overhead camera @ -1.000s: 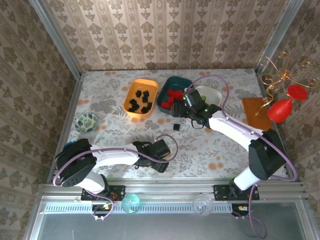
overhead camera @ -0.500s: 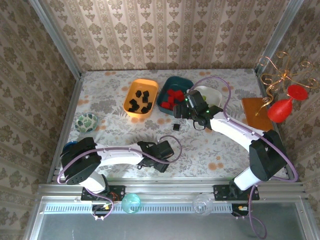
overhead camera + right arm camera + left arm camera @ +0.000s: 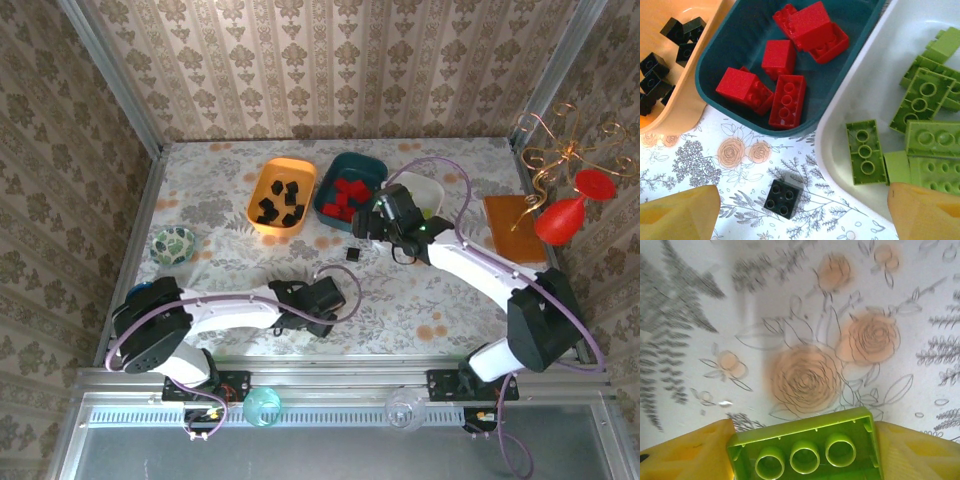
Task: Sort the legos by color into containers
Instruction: Pick up the lego from the middle-left of the table, then place the lego in the container.
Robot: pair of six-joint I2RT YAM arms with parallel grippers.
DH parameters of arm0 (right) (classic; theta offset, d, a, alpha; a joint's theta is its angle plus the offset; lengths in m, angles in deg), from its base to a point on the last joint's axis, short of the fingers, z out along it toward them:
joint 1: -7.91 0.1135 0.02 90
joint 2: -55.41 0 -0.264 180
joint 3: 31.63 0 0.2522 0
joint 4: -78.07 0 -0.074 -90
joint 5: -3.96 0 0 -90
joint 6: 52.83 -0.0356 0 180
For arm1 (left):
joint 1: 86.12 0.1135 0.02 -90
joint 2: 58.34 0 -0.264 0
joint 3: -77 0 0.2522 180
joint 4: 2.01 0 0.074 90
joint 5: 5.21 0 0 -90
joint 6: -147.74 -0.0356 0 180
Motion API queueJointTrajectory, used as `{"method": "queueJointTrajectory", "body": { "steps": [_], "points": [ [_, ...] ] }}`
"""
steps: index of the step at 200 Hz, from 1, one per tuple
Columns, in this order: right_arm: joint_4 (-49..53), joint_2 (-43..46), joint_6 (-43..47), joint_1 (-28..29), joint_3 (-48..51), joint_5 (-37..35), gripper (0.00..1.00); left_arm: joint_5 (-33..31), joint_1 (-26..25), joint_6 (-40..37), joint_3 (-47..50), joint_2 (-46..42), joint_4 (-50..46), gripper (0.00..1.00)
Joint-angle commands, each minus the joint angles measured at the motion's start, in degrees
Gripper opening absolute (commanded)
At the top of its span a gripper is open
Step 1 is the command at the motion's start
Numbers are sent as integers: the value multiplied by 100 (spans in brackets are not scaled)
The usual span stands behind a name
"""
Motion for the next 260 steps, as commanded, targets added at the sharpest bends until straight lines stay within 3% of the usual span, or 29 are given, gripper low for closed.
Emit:
{"method": "queueJointTrajectory", "body": {
  "steps": [1,29,53,123,173,214,260],
  "points": [
    [-38,501,-294,-59,272,-323,88,-133,354,-452,-427,-317,25,63],
    [-10,1157,-509,-86,663,-565,88,257,997,-881,-1002,-177,550,61],
    [4,1715,-658,-94,994,-737,89,687,1359,-1143,-1897,527,1007,61],
    [231,2618,-690,-95,1329,-1035,89,1589,1582,-1451,-5144,2959,932,62],
    [204,2929,-712,-95,1564,-1034,89,1900,1714,-1096,-6794,4303,757,65],
    [202,2855,-712,-92,1624,-944,89,2216,1838,-720,-7166,4527,927,79],
    [91,2698,-736,-86,1636,-777,89,2225,2114,-515,-6135,3585,1528,89]
  ]
}}
